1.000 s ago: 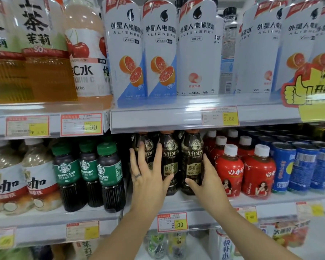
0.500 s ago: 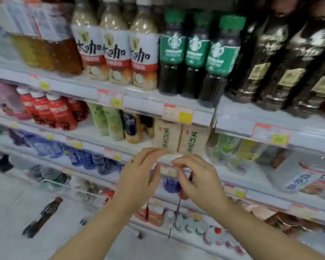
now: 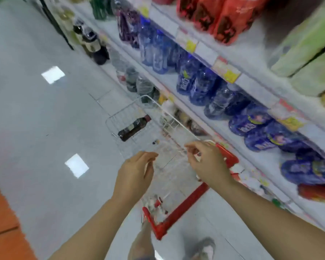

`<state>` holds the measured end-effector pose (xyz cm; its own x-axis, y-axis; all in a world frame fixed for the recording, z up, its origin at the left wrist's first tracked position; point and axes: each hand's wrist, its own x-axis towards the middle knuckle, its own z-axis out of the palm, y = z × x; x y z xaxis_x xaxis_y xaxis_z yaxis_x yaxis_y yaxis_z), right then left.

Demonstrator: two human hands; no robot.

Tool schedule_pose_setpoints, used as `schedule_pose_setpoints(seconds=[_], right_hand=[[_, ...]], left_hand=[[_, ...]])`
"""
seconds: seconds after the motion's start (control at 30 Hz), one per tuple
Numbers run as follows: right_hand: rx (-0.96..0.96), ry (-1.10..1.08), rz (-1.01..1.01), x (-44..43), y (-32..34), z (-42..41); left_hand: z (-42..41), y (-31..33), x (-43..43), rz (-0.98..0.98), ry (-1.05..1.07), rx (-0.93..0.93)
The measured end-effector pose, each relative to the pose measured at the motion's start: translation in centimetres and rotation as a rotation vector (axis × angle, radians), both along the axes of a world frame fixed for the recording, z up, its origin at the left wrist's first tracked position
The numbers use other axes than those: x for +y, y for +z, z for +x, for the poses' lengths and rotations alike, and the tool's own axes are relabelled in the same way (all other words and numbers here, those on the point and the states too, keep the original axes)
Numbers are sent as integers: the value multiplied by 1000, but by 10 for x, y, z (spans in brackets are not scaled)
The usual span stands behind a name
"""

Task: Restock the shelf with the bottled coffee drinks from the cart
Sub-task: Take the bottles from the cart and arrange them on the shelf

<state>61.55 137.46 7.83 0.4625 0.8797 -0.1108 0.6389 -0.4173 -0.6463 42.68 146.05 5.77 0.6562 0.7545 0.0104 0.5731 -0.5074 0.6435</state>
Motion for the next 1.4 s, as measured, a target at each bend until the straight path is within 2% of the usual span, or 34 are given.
schedule_pose_setpoints(seconds=[0.23, 0.37, 0.5, 0.67, 0.77, 0.83, 0.97, 1.1, 1.17, 1.27, 1.33, 1.4], right_hand=[[160, 7, -204, 137, -118, -41], [319, -71, -339, 201, -193, -58], [543, -310, -390, 250, -273, -73], [869, -676, -353, 293, -345, -83], [1057, -780, -263, 312, -371, -90], [1107, -825, -201, 318, -380, -93], [1171, -851, -173, 311, -374, -90], [972, -775, -255, 269, -332, -81], [906, -647, -287, 242, -290, -72], [856, -480, -318, 204, -212, -58], [846, -422, -294, 182, -161, -49], [842, -392, -237, 159, -112, -38]], left_hand=[[-47, -116, 113, -17, 205, 151], [-58, -178, 155, -70, 299, 139], [-67, -221, 168, -142, 313, -41], [-64, -248, 165, -150, 333, -330], [-61, -258, 169, -128, 337, -411], [-61, -261, 169, -119, 339, -427], [-60, -260, 168, -132, 361, -417], [-61, -249, 166, -200, 368, -304], [-60, -236, 163, -220, 407, -154], [-48, -203, 159, -112, 396, 57], [-30, -171, 153, -63, 290, 47], [-5, -128, 142, -133, 175, -54]])
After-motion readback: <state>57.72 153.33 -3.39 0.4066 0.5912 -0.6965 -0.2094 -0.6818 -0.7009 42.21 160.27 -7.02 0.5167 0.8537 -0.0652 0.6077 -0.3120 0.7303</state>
